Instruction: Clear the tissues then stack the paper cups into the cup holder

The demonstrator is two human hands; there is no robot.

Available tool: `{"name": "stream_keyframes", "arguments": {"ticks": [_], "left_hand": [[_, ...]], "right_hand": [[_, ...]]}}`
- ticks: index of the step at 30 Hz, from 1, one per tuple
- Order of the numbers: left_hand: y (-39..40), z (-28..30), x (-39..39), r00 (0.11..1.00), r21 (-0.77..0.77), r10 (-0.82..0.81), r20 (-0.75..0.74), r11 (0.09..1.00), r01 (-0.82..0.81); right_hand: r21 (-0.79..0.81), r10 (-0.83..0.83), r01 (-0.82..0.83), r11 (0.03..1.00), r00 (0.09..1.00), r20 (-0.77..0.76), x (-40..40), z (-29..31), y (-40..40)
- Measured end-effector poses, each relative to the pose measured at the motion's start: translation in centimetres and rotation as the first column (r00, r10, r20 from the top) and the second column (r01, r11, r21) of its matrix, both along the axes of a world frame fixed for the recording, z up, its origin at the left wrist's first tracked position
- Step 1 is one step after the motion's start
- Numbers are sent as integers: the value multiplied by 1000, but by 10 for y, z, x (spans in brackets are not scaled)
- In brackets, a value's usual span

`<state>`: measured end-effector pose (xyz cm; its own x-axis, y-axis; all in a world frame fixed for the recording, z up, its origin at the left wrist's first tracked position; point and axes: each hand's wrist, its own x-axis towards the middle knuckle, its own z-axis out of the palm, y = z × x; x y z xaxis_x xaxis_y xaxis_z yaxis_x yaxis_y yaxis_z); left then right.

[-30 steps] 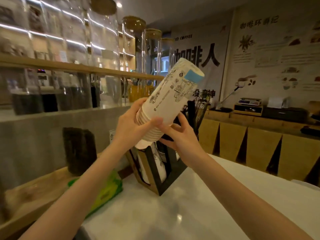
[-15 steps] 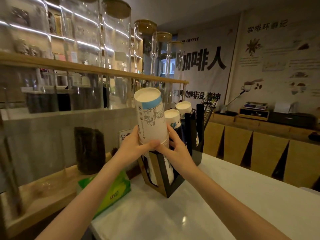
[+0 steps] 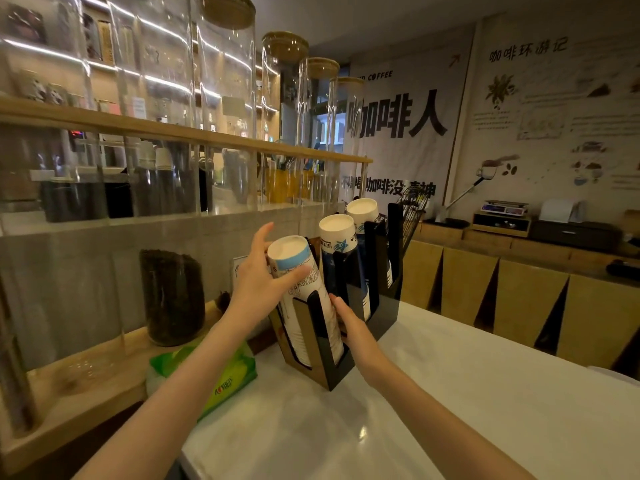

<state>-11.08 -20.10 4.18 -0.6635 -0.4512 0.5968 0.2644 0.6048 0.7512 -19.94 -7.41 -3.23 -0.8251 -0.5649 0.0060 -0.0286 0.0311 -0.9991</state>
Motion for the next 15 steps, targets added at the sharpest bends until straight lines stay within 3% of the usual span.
{"name": "stream_keyframes", "arguments": {"ticks": [4, 8, 12, 15], "left_hand": [[1, -10, -8, 998, -131, 35, 56, 991, -27], [3, -14, -11, 997, -131, 67, 46, 990, -60], [4, 1, -11, 977, -183, 109, 183, 980, -75], [13, 26, -9, 956, -258, 180, 231, 959, -118]], "right_hand": [[38, -46, 45, 998, 999, 21, -4, -14, 1], [84, -44, 43, 996, 999, 14, -6, -10, 1], [221, 11, 25, 975, 987, -160, -2, 8, 12], [122, -70, 121, 985, 931, -358, 12, 42, 33]]}}
